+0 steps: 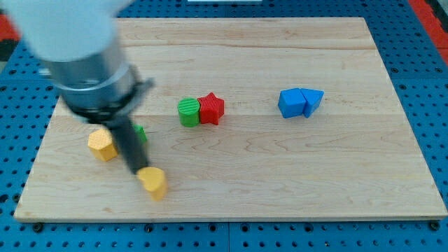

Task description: Separate the yellow hexagon from the green star

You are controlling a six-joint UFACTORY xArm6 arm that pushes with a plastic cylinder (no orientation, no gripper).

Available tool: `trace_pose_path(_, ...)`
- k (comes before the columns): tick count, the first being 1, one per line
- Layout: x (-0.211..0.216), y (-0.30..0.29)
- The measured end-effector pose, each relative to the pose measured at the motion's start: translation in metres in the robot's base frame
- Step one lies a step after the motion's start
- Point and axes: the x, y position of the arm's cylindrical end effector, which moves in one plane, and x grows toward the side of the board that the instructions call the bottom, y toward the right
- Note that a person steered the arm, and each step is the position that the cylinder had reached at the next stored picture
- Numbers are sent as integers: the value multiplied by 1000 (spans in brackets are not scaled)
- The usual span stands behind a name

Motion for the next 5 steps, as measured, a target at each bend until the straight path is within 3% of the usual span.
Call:
trace_pose_path(1, 5, -51)
trace_pose_path(2, 40, -43)
trace_pose_path(3, 41, 57)
trace_pose_path(4, 43, -17)
trace_pose_path(5, 29, -127)
